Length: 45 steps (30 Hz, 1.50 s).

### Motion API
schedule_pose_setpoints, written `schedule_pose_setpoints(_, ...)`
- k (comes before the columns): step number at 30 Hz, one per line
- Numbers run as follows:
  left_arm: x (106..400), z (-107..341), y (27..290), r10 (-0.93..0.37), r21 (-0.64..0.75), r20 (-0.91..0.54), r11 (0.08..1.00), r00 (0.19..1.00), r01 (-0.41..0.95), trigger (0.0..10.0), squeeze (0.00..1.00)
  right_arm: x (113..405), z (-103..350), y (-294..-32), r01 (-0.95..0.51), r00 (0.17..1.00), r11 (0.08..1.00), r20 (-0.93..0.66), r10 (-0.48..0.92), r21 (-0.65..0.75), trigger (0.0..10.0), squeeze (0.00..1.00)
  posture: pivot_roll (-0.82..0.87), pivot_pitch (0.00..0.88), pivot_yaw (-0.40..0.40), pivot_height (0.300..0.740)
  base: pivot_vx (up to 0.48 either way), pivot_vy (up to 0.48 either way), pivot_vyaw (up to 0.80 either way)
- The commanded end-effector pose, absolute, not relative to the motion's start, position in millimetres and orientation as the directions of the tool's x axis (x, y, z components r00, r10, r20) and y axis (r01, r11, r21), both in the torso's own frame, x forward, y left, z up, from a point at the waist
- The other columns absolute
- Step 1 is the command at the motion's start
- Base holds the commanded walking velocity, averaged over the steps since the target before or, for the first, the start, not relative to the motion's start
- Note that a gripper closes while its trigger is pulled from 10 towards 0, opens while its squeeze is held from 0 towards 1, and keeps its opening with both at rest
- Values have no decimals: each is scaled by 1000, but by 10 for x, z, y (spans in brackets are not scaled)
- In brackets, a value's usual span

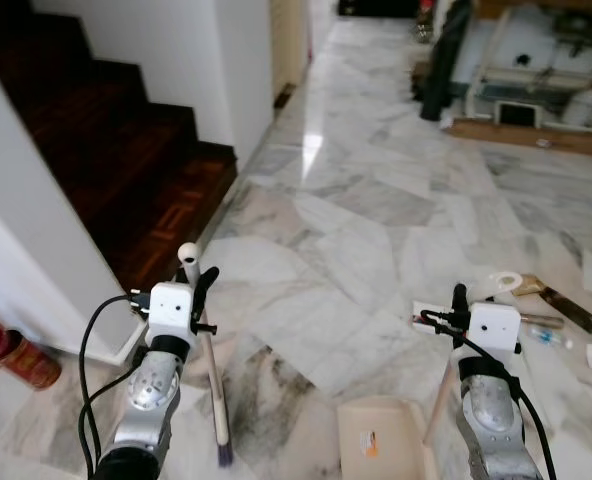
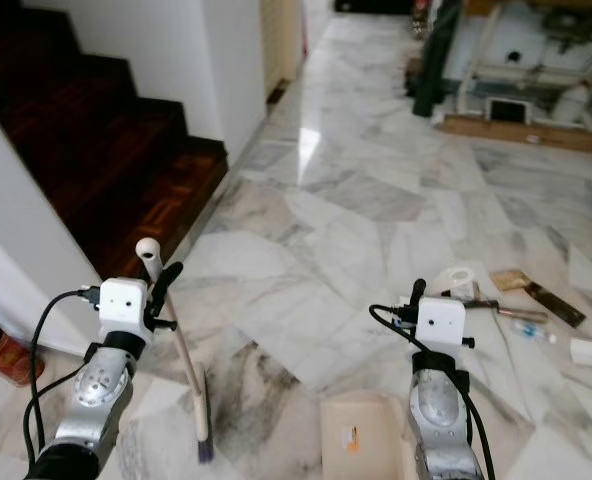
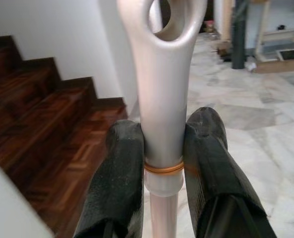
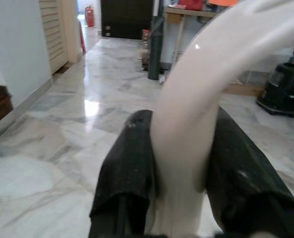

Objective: Sweep floor

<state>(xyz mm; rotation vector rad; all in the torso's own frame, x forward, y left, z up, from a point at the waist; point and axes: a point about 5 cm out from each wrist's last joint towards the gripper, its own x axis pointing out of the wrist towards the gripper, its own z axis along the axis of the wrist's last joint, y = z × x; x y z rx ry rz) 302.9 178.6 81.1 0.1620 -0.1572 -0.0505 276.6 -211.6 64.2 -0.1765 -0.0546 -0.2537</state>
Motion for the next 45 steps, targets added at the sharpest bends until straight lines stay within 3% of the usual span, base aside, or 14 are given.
schedule_pose_setpoints(1, 3080, 954, 1713, -88, 179, 219, 983, 972, 49, 10000, 0, 2780, 687, -2169, 271, 962, 947, 94, -258, -175, 10000, 0, -25, 0, 25, 740, 0, 0, -788)
schedule_pose_setpoints(29, 3094, 955, 1653, -111, 166, 217, 983, 970, 76, 10000, 0, 2794, 693, -2176, 277, 960, 945, 96, -263, -176, 10000, 0, -32, 0, 31, 740, 0, 0, -786)
schedule_pose_setpoints(37, 3090, 952, 1642, -117, 160, 217, 984, 969, 83, 10000, 0, 2796, 689, -2163, 275, 960, 945, 93, -262, -176, 10000, 0, -34, 0, 32, 740, 0, 0, 0)
schedule_pose_setpoints(45, 3097, 949, 1640, -129, 165, 210, 982, 969, 95, 10000, 0, 2803, 692, -2146, 272, 961, 947, 94, -259, -173, 10000, 0, -40, 0, 36, 740, 0, 0, -788)
